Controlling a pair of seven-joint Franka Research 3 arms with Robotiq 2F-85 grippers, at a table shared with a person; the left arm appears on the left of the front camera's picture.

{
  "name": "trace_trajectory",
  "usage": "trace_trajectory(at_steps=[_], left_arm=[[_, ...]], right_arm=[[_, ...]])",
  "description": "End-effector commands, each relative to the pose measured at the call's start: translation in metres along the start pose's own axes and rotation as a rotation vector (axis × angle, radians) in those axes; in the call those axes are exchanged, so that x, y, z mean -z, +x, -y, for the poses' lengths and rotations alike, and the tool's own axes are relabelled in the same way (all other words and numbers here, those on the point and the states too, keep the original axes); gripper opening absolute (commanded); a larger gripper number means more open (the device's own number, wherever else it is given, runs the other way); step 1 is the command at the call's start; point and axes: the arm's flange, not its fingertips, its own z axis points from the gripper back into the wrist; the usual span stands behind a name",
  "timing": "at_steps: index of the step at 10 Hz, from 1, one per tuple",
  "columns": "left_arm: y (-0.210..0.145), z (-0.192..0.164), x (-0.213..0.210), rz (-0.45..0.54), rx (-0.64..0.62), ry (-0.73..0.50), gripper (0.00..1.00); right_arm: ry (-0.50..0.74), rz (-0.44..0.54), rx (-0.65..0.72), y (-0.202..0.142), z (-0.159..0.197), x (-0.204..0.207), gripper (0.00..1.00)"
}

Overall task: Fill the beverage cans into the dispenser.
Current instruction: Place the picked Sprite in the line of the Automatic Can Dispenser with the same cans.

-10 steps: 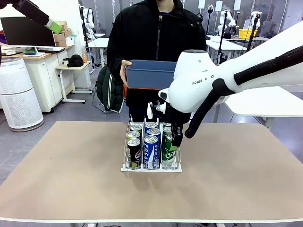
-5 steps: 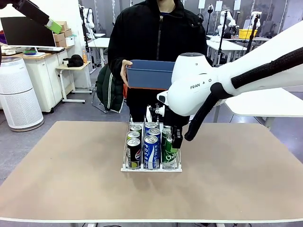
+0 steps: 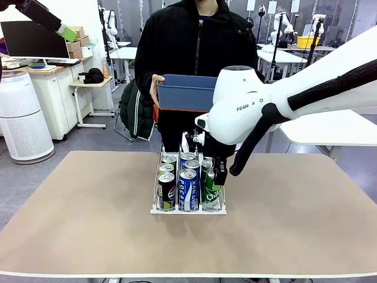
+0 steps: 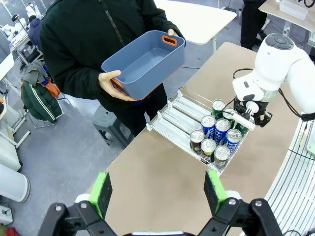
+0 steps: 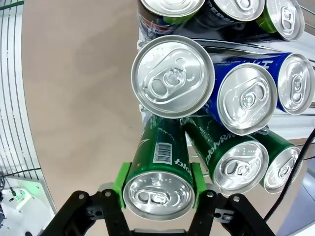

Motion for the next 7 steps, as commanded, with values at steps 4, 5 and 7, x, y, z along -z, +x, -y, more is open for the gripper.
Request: trace_trajectory(at_steps=[4, 5, 7], left_arm=[[-0.001, -0.001, 0.001, -0.005, -0.006, 0.003, 1.00], [-0.001, -0.001, 0.001, -0.005, -0.006, 0.003, 1.00], [-0.001, -0.001, 0.001, -0.005, -0.006, 0.003, 1.00]], right_arm=[[0.005, 0.005, -0.018, -0.002, -0.005, -0.004, 1.00], [0.002, 0.012, -0.016, -0.002, -0.007, -0.007, 1.00], [0.022, 0.036, -0.006, -0.004, -0.014, -0.022, 1.00]])
